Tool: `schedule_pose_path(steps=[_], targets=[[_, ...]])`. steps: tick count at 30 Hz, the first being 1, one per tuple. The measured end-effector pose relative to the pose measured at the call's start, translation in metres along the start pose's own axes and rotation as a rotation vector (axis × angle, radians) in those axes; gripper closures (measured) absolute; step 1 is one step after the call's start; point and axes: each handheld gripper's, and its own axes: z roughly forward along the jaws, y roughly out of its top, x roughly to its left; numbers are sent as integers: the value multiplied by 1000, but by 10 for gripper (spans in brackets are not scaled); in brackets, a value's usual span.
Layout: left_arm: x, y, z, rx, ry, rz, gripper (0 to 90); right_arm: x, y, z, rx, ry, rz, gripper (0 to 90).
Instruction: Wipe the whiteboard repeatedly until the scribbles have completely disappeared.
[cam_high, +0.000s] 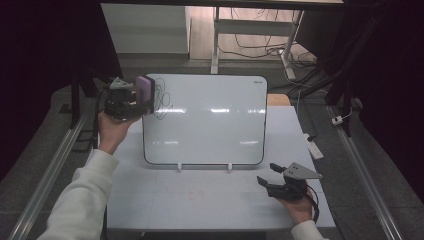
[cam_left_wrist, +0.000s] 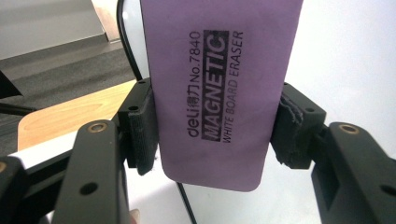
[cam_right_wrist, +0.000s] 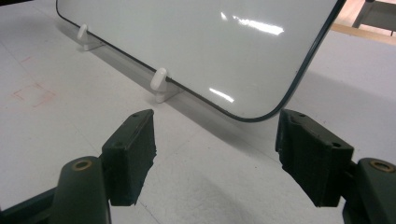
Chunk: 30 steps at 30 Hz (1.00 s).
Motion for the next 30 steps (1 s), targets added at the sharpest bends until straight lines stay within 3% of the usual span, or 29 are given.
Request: schedule_pose_path(steps=[10,13,21,27,30], targets=[[-1,18,16,33,45,11,403,-1,-1,0,2,2,0,276],[-7,20,17,53,85,49,403,0,-1,1,3,5,-4,274],[-13,22,22,69,118,71,404,2,0,1,1,7,-13,273],[-27,20,29,99,93,111,405,2,0,2,5,12,-15,272],[-35,17,32,116,92,163,404,2,0,2,5,15,-17,271]])
